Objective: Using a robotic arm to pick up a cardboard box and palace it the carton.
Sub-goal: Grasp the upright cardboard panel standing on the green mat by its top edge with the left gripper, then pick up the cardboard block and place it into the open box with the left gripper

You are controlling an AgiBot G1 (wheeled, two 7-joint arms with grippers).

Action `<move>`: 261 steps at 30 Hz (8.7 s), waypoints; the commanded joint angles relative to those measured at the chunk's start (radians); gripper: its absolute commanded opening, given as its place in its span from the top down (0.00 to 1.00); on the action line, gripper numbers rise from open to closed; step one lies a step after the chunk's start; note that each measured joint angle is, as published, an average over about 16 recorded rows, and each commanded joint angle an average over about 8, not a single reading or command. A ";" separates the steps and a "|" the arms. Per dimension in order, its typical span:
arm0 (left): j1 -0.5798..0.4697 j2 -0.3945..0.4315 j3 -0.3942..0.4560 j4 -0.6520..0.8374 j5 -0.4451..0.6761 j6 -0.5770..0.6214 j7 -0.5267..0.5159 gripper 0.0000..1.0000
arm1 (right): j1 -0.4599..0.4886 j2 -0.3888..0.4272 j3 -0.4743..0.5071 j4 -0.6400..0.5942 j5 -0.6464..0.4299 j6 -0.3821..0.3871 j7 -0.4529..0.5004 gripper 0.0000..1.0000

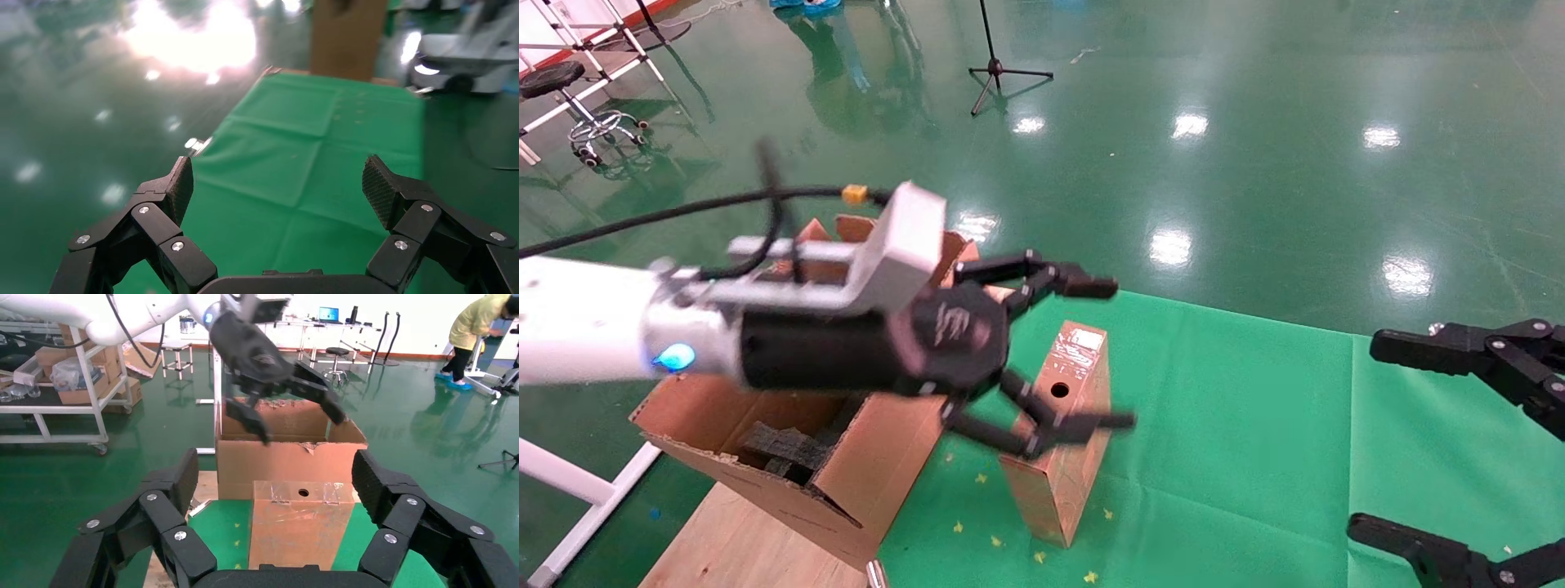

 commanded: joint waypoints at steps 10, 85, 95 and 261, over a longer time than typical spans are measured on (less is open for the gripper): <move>-0.058 0.002 0.035 -0.015 0.098 -0.043 -0.034 0.00 | 0.000 0.000 0.000 0.000 0.000 0.000 0.000 1.00; -0.590 0.432 0.638 -0.041 1.001 0.146 -1.572 0.00 | 0.001 0.001 -0.003 -0.001 0.002 0.001 -0.002 1.00; -0.594 0.430 0.697 -0.040 0.956 0.153 -1.589 0.00 | 0.001 0.002 -0.004 -0.001 0.003 0.002 -0.002 0.65; -0.511 0.233 0.653 1.233 0.736 -0.663 -0.398 0.00 | 0.002 0.003 -0.009 -0.003 0.006 0.003 -0.005 0.00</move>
